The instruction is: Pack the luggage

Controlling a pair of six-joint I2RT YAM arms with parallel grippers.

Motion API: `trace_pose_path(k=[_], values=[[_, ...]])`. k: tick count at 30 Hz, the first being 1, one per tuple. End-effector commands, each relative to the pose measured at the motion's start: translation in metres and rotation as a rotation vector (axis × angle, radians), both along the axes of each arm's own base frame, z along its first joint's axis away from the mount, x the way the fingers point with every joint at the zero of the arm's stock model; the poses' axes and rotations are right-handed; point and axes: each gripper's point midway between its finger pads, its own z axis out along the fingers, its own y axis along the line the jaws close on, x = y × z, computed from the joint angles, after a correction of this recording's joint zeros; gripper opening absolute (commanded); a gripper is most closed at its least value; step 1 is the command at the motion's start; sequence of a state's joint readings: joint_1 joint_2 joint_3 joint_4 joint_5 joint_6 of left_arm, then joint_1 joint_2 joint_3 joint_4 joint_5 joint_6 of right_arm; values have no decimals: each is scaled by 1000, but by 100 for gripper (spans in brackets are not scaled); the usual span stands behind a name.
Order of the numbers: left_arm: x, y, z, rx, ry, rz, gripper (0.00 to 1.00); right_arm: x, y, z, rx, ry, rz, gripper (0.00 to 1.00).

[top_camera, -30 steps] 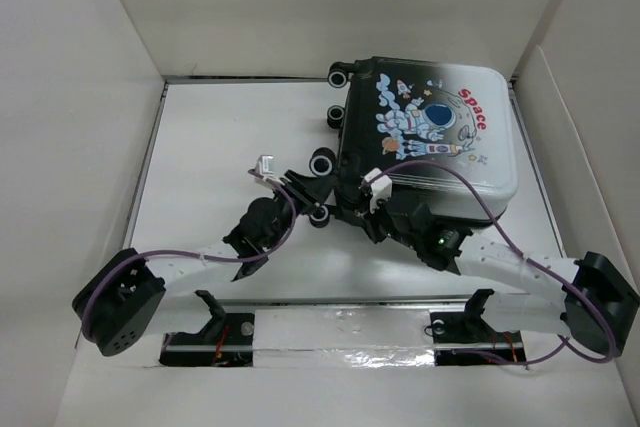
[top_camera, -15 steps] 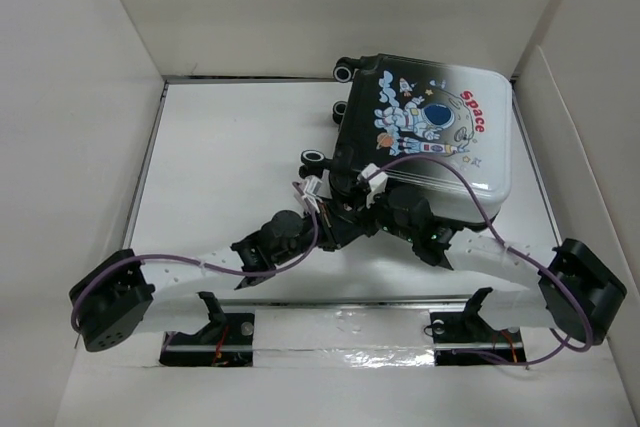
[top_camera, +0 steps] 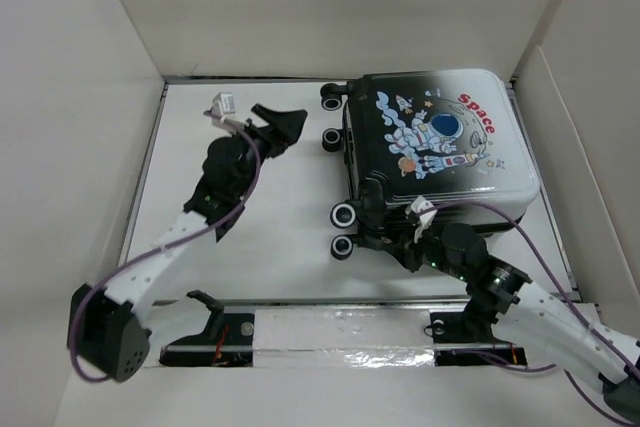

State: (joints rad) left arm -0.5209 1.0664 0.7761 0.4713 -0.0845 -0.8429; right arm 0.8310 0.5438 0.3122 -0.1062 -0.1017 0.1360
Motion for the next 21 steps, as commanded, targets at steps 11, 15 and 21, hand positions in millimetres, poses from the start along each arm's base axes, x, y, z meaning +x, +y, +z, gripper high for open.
trace_pose_path(k=[11, 15, 21], values=[[160, -64, -62, 379, 47, -187, 56, -15, -9, 54, 159, -79, 11, 0], [166, -55, -73, 423, 38, -161, 47, -15, -10, 54, 158, -79, 10, 0], [181, -62, -80, 519, 8, -198, 55, -13, -6, 52, 145, -79, 18, 0]])
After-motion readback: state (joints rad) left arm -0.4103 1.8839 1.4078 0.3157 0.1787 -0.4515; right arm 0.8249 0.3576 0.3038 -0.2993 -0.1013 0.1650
